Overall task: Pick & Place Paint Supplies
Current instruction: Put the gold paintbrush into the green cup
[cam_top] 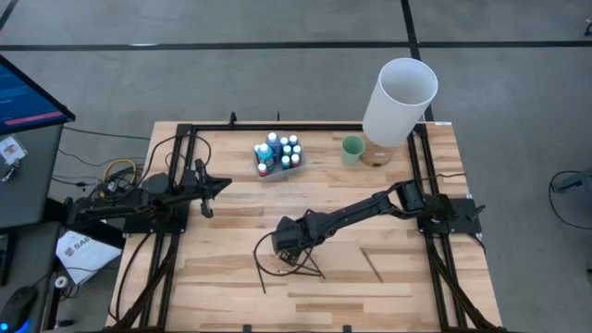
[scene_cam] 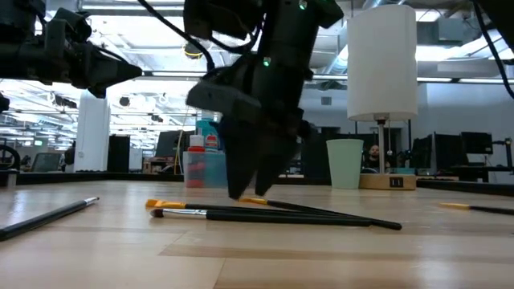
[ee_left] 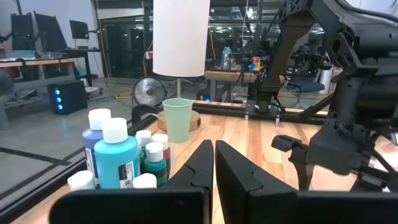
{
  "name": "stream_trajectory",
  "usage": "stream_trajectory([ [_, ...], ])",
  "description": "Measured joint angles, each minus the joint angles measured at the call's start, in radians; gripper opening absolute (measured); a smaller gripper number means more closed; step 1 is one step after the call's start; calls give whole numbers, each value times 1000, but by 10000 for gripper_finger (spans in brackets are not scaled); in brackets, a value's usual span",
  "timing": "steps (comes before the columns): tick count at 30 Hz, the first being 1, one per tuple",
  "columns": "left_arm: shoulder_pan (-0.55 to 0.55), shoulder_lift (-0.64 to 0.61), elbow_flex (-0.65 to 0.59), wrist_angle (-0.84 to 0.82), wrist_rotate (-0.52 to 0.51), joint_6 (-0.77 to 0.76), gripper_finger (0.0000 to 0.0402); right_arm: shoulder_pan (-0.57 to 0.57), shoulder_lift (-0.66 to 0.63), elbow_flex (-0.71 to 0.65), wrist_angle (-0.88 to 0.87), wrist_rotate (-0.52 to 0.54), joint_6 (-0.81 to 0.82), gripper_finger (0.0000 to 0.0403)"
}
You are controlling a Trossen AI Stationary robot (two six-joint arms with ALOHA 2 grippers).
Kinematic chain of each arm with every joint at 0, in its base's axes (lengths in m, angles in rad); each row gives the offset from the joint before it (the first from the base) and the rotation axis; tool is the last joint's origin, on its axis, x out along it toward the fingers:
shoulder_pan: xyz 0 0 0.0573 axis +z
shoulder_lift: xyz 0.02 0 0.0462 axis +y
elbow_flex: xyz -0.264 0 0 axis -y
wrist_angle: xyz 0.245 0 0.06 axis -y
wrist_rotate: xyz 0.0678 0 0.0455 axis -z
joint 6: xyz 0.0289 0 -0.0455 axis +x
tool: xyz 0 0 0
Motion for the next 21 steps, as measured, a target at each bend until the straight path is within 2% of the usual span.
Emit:
stream_trajectory([
  [6,0,0,0,0,0,0,2,-11,-1,2,-89,17,15,211],
  [14,0,0,0,0,-2,0,2,-30,-2,2,-78,18,39,199],
  [21,0,0,0,2,-3,0,2,-36,2,-18,-43,-43,89,198],
])
